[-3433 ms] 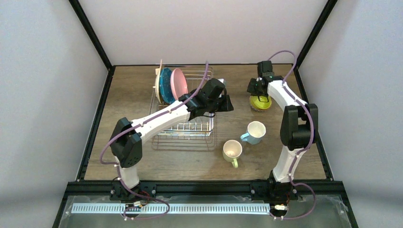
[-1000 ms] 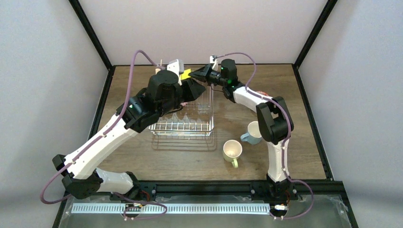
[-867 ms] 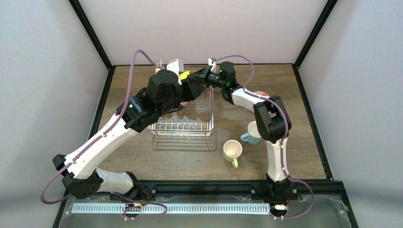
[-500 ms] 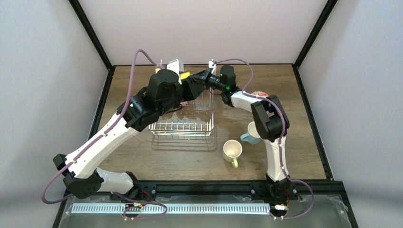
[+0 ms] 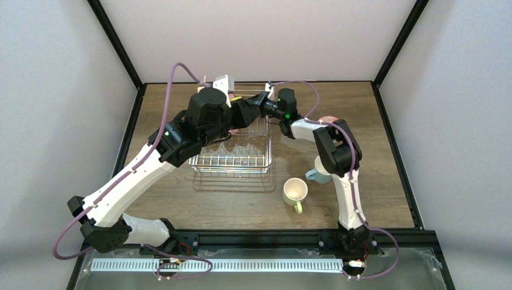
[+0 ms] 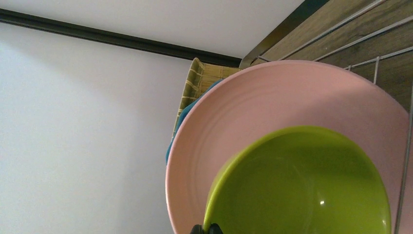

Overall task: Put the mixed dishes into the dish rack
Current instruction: Turn the bowl upside down over the dish rack.

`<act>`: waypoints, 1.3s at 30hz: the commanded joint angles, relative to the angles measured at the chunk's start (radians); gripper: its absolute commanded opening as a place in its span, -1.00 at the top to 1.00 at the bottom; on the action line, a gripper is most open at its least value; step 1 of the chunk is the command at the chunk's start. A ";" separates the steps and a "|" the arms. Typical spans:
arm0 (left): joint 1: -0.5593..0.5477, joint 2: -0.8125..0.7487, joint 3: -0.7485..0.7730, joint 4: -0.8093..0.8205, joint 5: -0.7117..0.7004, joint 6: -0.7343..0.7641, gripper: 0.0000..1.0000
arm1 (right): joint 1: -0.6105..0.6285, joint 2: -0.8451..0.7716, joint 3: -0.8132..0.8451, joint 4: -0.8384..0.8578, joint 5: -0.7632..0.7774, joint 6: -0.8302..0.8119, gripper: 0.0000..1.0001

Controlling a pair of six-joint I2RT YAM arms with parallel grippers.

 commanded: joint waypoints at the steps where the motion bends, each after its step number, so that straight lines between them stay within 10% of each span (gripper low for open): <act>1: 0.006 0.003 -0.007 -0.015 0.019 0.035 -0.78 | 0.005 0.031 0.044 0.030 0.030 -0.034 0.99; 39: 0.071 0.003 -0.005 -0.028 0.110 0.139 -0.79 | 0.010 0.160 0.129 0.008 0.064 -0.041 0.99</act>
